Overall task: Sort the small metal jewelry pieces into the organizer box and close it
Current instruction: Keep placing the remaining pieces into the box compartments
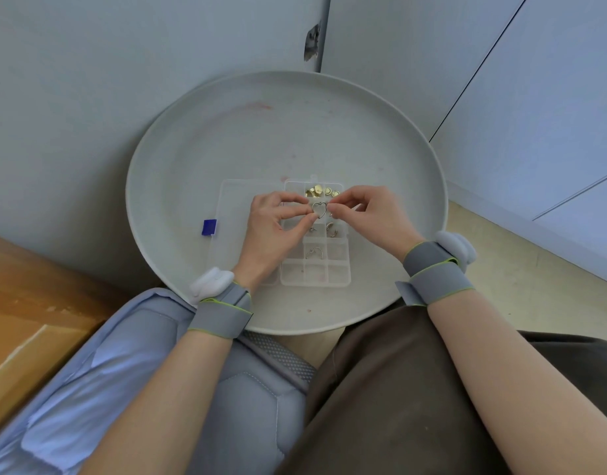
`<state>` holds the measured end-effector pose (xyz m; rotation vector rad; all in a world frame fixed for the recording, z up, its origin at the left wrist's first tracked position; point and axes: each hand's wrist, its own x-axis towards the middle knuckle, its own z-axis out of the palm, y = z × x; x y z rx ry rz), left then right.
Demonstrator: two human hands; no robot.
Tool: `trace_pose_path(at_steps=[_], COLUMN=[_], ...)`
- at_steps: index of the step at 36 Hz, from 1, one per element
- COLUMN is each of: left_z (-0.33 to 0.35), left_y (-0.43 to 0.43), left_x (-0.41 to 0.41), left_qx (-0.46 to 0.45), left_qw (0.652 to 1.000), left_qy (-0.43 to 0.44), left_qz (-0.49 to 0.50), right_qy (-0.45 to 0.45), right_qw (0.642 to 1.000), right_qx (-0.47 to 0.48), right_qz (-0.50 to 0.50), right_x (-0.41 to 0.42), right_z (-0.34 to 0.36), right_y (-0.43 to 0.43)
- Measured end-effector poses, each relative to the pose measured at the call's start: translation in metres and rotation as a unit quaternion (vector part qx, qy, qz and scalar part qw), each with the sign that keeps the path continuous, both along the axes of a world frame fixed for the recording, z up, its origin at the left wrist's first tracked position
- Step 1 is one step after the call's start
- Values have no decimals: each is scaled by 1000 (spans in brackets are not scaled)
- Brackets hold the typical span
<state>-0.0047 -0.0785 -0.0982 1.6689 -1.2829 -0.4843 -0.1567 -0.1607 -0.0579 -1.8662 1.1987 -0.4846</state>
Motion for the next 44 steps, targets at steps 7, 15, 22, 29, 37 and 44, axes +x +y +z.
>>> trace_pose_path(at_steps=[7,15,22,29,37,44], left_z=[1,4,10,8,2,2], left_y=[1,3,6,5,5,4], left_x=[0,0,2,4,5,6], left_qx=[11,12,7,14,9,14], left_qw=[1000,1000,999,999,999,999], left_qy=[8,5,11,10,-14,-14], left_qz=[-13,-7,29,44,39,37], right_qy=[-3,-3,-18,34,93,144], right_qw=[1000,1000,997,990,978,974], right_qx=[1,4,48,75,59,5], right_qz=[6,26,53,112,179,175], right_x=[0,1,-5,-10,-4,0], right_z=[-1,-1,2,5,6,7], right_y=[-2,0,1,6,15,19])
